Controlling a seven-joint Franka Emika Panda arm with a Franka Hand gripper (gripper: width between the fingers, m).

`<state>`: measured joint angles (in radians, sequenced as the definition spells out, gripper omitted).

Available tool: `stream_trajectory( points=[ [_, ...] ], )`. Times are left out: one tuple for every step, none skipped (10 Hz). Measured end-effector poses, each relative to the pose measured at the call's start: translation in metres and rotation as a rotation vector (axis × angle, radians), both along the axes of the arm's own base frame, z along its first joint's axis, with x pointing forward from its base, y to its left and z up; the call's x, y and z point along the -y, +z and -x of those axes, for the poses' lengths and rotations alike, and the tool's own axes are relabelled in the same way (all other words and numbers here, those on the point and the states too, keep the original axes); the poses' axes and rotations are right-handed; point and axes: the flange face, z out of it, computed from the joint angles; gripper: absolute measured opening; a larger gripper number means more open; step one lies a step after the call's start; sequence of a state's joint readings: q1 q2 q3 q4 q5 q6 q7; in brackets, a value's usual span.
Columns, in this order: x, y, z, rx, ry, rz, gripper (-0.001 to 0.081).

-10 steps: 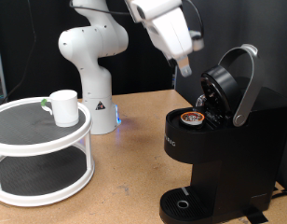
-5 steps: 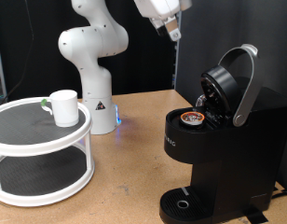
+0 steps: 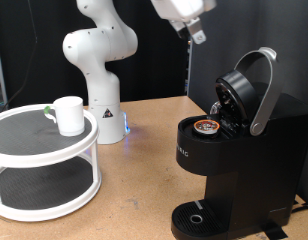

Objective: Make a cup of coffee with the keurig machine

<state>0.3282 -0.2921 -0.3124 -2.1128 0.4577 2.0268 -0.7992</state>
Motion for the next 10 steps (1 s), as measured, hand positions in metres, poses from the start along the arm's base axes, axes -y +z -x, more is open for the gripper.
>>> stream_trajectory(
  points=[
    [-0.015,-0.001,-0.001,0.0,0.03,0.003,0.0802],
    [-0.034,-0.003,0.0,-0.014,0.082,0.014,0.0802],
    [-0.051,-0.004,-0.001,-0.029,0.124,0.027,0.0802],
    [-0.068,-0.005,-0.003,-0.036,0.152,0.039,0.0802],
    [-0.084,-0.007,-0.004,-0.043,0.165,0.049,0.0802],
    [-0.098,-0.008,-0.005,-0.043,0.164,0.06,0.0802],
    [-0.11,-0.008,-0.006,-0.036,0.155,0.065,0.0802],
    [-0.12,-0.008,-0.006,-0.03,0.147,0.066,0.0802],
    [-0.129,-0.006,-0.005,-0.023,0.144,0.066,0.0802],
    [-0.136,-0.004,-0.003,-0.017,0.144,0.065,0.0802]
  ],
)
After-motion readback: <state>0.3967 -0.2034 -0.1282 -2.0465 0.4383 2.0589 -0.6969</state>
